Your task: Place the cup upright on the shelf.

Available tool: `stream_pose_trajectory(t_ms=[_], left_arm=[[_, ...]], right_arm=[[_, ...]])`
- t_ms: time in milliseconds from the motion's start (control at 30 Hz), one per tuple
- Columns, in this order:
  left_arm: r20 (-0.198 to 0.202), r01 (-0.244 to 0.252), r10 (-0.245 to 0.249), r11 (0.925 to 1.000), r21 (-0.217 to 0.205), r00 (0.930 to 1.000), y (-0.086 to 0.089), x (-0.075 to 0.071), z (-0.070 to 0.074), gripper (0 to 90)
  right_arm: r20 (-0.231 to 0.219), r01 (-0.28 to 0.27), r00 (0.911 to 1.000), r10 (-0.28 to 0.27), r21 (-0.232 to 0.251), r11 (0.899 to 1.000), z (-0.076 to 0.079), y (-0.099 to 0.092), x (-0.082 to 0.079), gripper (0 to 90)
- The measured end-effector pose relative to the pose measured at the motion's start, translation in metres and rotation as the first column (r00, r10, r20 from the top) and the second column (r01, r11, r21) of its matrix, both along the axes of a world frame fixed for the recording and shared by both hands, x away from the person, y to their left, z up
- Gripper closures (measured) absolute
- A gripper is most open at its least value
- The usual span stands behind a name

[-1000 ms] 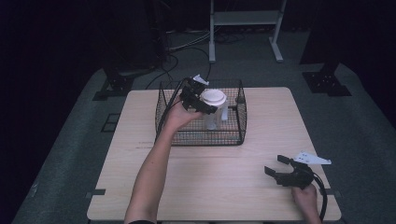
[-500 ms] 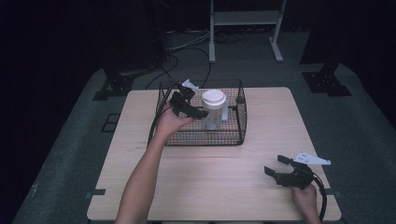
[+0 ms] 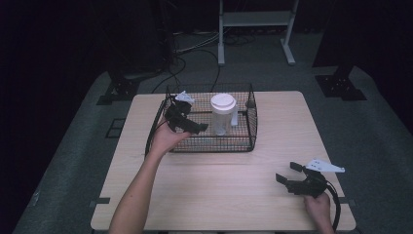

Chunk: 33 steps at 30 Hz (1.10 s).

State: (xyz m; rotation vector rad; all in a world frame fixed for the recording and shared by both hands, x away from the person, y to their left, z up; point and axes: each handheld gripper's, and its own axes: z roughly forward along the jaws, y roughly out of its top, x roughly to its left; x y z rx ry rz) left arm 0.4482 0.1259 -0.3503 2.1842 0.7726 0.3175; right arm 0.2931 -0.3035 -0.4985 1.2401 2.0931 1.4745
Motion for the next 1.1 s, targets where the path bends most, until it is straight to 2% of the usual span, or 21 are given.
stream_pose_trajectory(t_ms=[267,367,800,1100], left_arm=[[-0.002,0.020,-0.020,0.9996,-0.020,0.9998,0.012,-0.017,-0.003,0.0],[0.007,0.029,-0.028,0.9995,-0.011,0.9996,0.014,-0.024,-0.004,0.0],[0.024,0.068,-0.068,0.9977,-0.007,0.9974,0.018,-0.050,-0.010,0.0],[0.046,0.083,-0.081,0.9962,-0.026,0.9956,0.023,-0.072,-0.013,0.0]], right_arm=[[0.002,0.003,1.0000,-0.003,-0.011,1.000,0.000,0.001,0.000,12.9],[0.001,0.004,1.0000,-0.004,-0.012,1.000,0.000,0.001,0.000,12.8],[-0.004,0.015,0.9999,-0.015,-0.017,1.000,0.000,0.001,0.000,12.9],[-0.007,0.018,0.9998,-0.019,-0.024,1.000,0.000,0.001,0.000,12.9]])
